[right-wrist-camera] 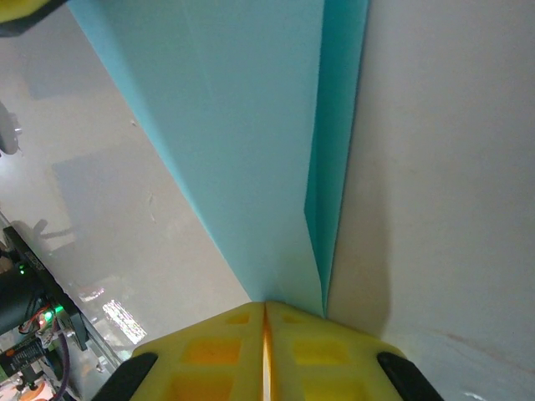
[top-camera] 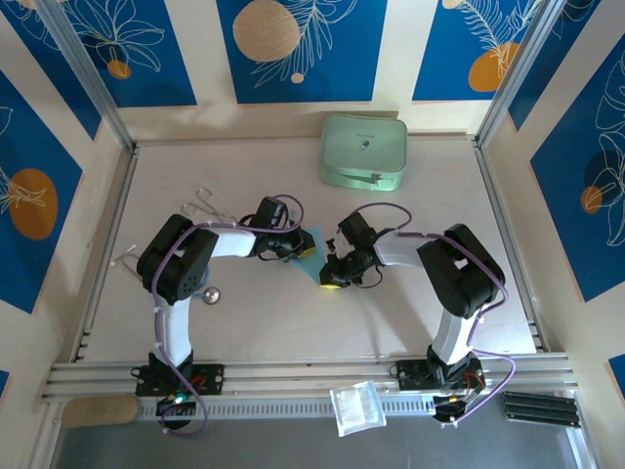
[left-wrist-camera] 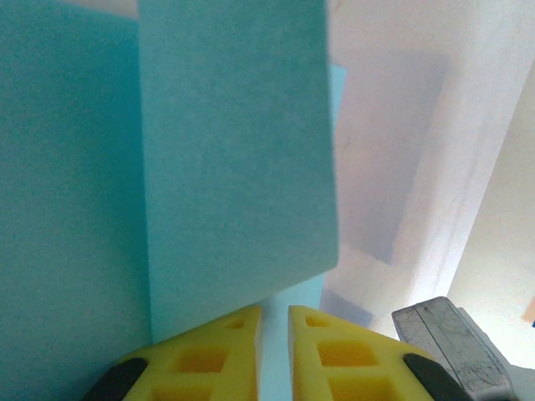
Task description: Fold a paper plane with a square sheet of paper (pick it up from the middle)
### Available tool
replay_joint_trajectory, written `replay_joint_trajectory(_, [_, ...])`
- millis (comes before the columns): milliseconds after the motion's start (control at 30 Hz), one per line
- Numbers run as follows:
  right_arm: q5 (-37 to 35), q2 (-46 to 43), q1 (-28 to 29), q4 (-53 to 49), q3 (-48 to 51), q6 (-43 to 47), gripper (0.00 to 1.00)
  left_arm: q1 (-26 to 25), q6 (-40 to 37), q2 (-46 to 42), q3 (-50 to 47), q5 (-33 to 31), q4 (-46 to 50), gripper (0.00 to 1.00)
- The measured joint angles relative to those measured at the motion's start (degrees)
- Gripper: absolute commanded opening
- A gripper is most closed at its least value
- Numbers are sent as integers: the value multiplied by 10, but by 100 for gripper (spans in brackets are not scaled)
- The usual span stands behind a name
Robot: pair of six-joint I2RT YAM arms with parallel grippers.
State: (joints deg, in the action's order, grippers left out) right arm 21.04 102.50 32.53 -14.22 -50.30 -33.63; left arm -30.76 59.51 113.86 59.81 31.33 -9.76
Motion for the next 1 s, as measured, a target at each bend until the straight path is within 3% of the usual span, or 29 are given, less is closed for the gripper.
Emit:
replay_joint_trajectory(233, [8, -34, -16, 7, 10, -14, 15, 0, 0, 0, 0, 0, 0, 17])
replay_joint_trajectory(433, [-36, -104, -18, 35, 0, -44, 15, 0, 0, 0, 0, 0, 0, 17])
replay_joint_trajectory(1000, [-61, -14, 5, 42, -40, -64, 10, 0, 1, 0, 0, 0, -1, 17])
